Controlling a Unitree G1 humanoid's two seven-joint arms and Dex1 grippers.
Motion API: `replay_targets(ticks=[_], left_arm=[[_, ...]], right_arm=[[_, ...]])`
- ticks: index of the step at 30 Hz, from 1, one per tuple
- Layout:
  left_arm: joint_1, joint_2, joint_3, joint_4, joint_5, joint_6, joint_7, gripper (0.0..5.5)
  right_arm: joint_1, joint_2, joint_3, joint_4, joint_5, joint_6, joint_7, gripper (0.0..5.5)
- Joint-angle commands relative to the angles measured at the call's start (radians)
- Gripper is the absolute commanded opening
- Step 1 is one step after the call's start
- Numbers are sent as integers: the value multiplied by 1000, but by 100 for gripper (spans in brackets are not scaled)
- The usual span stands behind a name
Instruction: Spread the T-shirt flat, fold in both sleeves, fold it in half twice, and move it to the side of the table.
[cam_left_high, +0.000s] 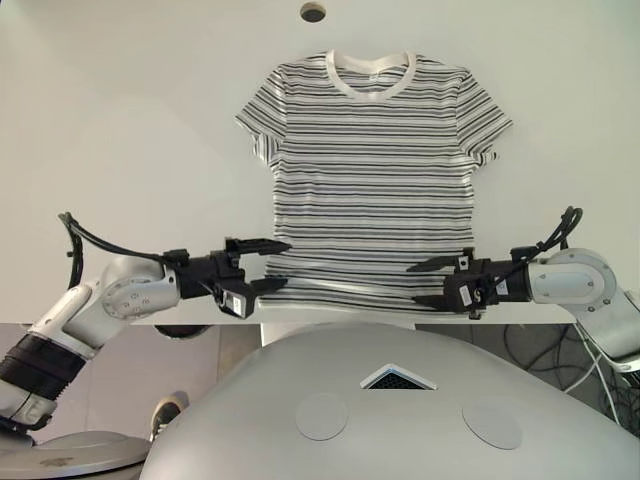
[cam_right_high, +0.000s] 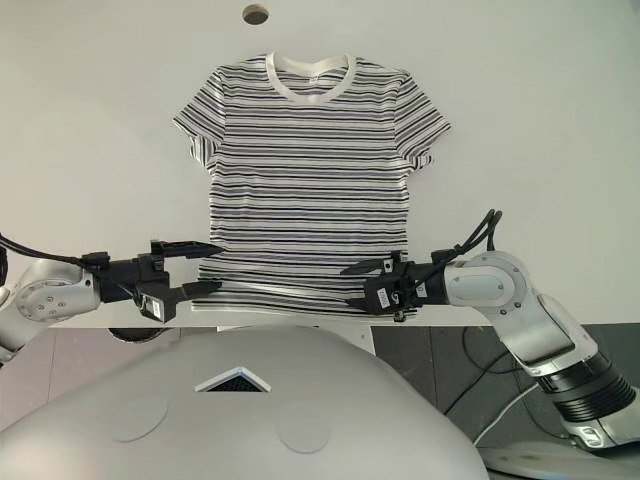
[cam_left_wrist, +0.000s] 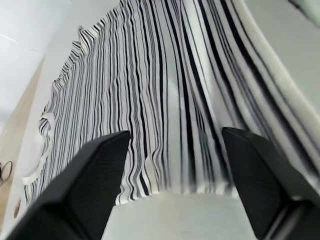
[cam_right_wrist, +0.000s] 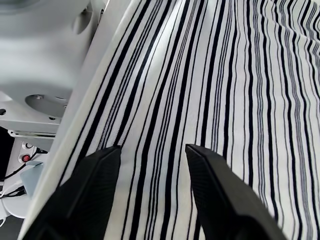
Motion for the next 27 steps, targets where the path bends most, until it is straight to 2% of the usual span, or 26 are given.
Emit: replay_targets(ticks=[1,4,6,8,10,13,15,20,27], left_arm=[[29,11,53,-47,-60,16,-24,341],[56,-15,138,-112,-234,-2,4,341],[-9,-113,232,-147,-442,52,86,341],[-127,-243,302,-88,-550,191,199,341],[-228,-352,333,36,-554,371,306,341],[-320,-446,329,176,-541,575,354,341],[-396,-504,306,280,-538,722,343,341],[-490,-579,261,403,-530,939,233,341],[-526,-626,339,391,-596,1142,153,341]], right_arm=[[8,9,-51,-43,-5,4,-42,243],[-73,139,-209,-41,94,-11,-200,243],[-163,254,-371,-10,229,11,-340,243],[-224,318,-481,32,321,61,-433,243],[-278,354,-577,93,358,128,-528,243],[-343,383,-698,164,413,230,-645,243],[-366,393,-730,182,460,286,-659,243],[-351,400,-697,116,468,309,-622,243],[-339,407,-682,100,447,299,-595,243]])
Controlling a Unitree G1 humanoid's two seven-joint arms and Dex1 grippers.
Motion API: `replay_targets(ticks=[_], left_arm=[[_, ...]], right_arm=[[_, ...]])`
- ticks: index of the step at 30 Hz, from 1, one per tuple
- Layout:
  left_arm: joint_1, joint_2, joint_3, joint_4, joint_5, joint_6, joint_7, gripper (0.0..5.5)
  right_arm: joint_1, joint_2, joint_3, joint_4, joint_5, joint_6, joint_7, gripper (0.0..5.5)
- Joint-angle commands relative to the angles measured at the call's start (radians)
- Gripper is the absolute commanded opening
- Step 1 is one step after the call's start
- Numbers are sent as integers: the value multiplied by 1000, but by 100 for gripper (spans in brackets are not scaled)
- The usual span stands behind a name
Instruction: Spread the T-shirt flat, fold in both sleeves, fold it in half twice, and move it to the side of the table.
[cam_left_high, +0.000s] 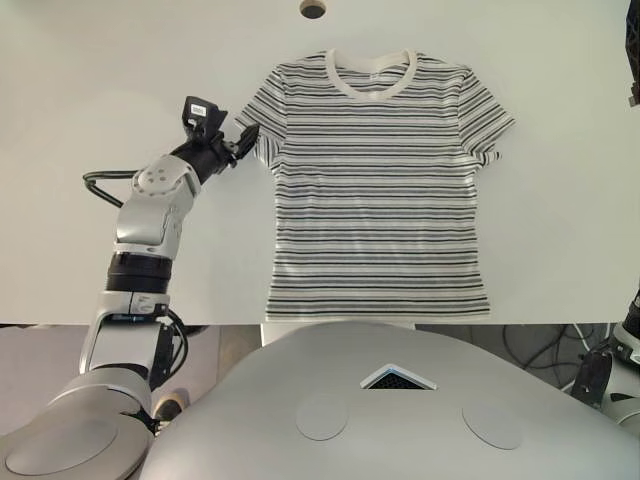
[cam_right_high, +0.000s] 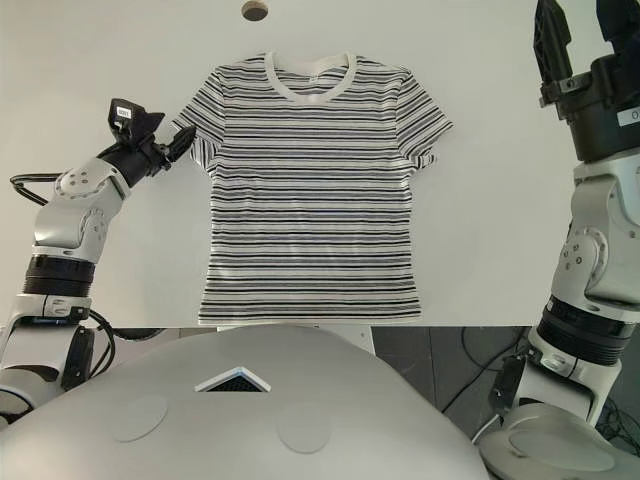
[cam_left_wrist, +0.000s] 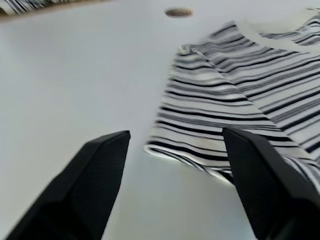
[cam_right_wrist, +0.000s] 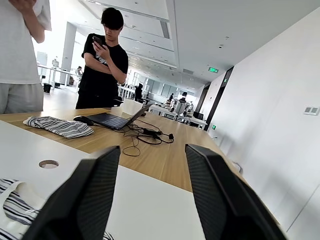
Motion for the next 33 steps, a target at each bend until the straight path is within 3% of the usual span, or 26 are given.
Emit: replay_targets(ticks=[1,16,33], left_arm=[[-26,-17,31,-7,-6,72,-22,341],[-91,-100,89,116,-6,257,-67,341],[-84,-122,125,101,-15,310,-92,70]], right_arm=[[15,10,14,-19,-23,3,17,243],[47,42,29,-35,-56,-7,35,243],[46,60,32,-36,-72,-1,45,243]])
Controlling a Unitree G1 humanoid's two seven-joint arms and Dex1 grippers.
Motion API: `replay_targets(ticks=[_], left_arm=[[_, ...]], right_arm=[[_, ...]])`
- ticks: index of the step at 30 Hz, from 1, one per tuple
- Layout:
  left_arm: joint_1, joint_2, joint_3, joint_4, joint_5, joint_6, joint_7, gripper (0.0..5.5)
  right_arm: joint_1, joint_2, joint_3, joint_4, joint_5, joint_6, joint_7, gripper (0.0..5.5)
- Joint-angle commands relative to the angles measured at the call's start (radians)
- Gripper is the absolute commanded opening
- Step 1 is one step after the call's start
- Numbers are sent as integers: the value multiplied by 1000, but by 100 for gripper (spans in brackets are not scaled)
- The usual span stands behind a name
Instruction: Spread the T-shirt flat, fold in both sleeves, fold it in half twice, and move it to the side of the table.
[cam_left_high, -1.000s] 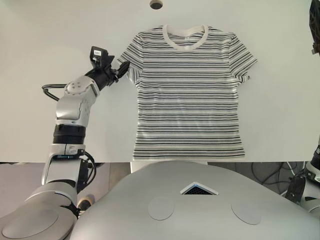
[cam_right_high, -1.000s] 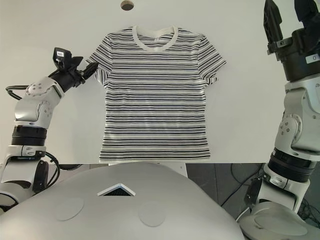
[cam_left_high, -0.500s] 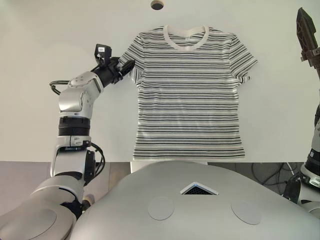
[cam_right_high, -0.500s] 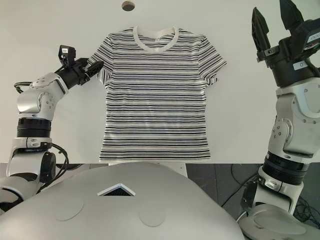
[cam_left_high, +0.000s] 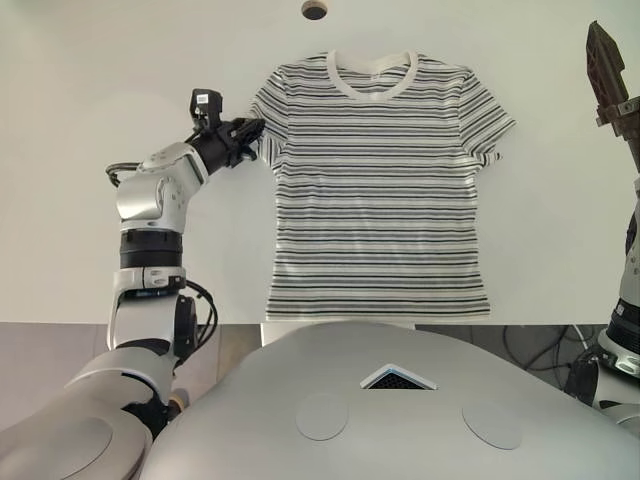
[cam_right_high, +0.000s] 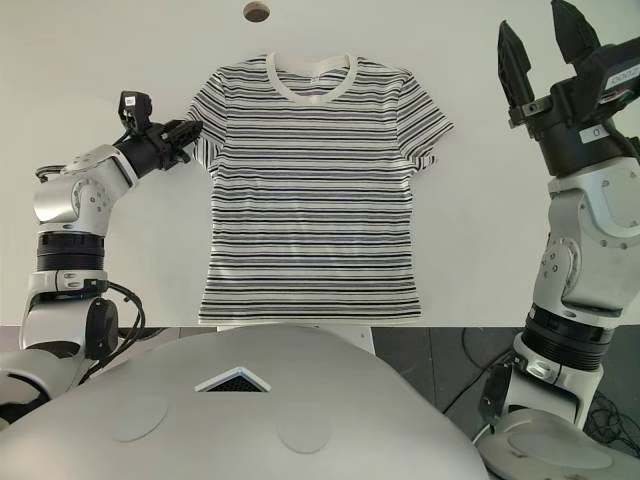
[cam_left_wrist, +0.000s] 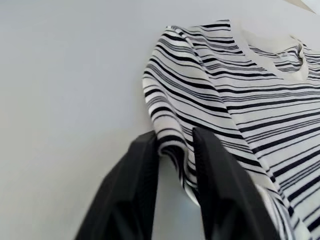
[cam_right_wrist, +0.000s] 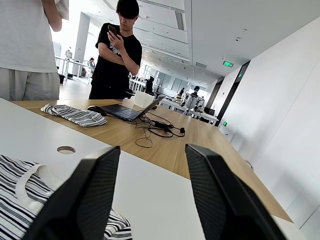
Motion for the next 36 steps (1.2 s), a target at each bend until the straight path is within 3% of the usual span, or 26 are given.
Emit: replay_targets(ticks=[1,4,10,15,24,30,36], left_arm=[[30,-9,-6,11,14,35,1,58],[29,-14,6,5,10,31,9,3],[64,-28,-16,-176,33,-31,25,3],[80,-53,-101,-312,94,-60,49,3],[21,-123,-262,-295,213,-63,91,3],[-30,-194,-344,-220,288,-37,129,120],[24,-162,-285,-496,151,58,20,120]], right_arm=[[2,8,3,-5,-4,3,5,243],[1,11,4,-3,-5,2,6,243],[-2,22,18,-3,-12,3,4,243],[4,37,37,-5,-25,-3,-1,243],[22,66,59,-2,-52,-11,-3,243],[48,76,58,10,-65,-21,-6,243],[91,34,87,194,-166,34,-7,243]])
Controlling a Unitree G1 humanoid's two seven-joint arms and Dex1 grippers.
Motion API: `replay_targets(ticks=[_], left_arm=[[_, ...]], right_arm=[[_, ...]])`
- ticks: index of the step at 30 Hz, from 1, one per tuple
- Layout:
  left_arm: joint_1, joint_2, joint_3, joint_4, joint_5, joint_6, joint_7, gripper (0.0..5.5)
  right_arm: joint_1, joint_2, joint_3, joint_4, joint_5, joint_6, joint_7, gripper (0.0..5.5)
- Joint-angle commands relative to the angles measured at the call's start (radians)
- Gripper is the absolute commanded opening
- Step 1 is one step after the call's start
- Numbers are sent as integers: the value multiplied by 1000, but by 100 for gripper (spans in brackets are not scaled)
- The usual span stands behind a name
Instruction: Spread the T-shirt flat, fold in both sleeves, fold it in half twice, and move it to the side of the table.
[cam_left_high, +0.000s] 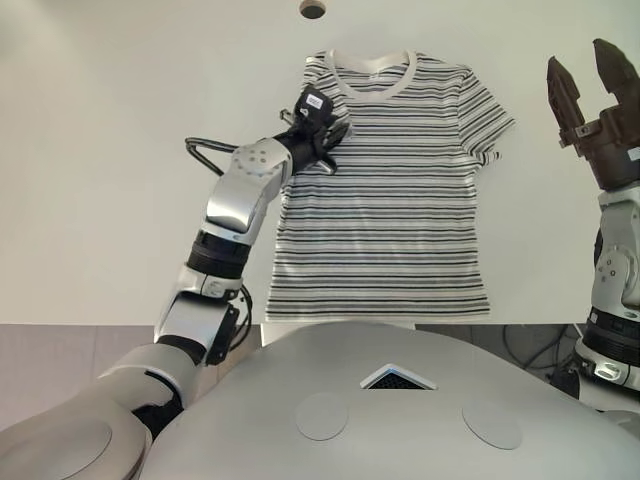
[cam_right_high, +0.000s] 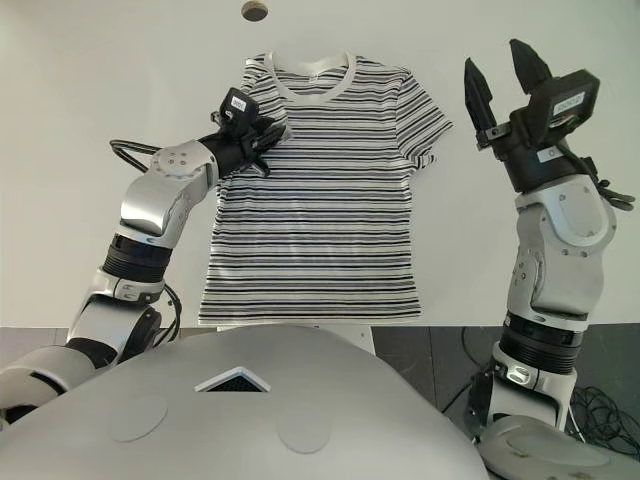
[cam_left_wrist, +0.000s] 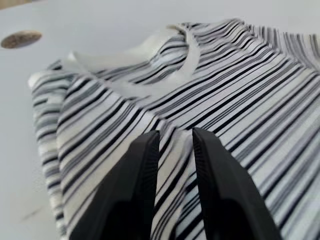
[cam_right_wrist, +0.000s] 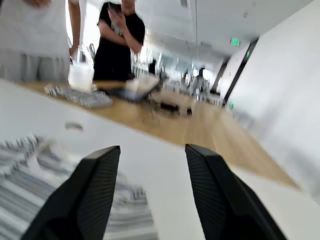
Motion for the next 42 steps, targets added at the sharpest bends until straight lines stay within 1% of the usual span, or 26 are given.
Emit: replay_targets(ticks=[1,4,6,8,9,12,15,20,26,30,34,39,42], left_arm=[[37,34,81,-233,-140,74,-78,120],[53,47,216,-415,-280,93,-94,120],[49,54,302,-488,-343,78,-82,120],[41,74,369,-499,-332,16,-56,120],[46,91,385,-479,-282,-47,-41,120],[104,142,359,-396,-107,-227,-2,120],[163,149,317,-362,-26,-342,3,120],[182,135,286,-336,-1,-398,5,120],[201,134,253,-334,18,-423,8,120],[206,133,247,-336,27,-424,6,124],[208,132,242,-334,32,-424,7,124],[202,128,235,-322,34,-429,9,124],[201,126,233,-317,34,-433,11,124]], right_arm=[[10,-34,19,167,-69,68,-10,243],[-39,-7,5,311,-45,117,-12,243],[-86,16,-5,368,-8,195,-27,243],[-145,25,-14,419,39,274,-18,243],[-181,24,-15,458,53,297,-10,243],[-289,29,-38,557,125,426,-4,243],[-361,18,-25,639,141,495,27,243],[-421,24,8,730,113,495,43,243],[-446,28,42,782,75,457,48,243],[-430,30,54,765,69,438,55,164],[-410,31,60,724,67,448,64,105],[-404,29,60,706,64,451,69,11],[-399,30,64,694,61,450,68,3]])
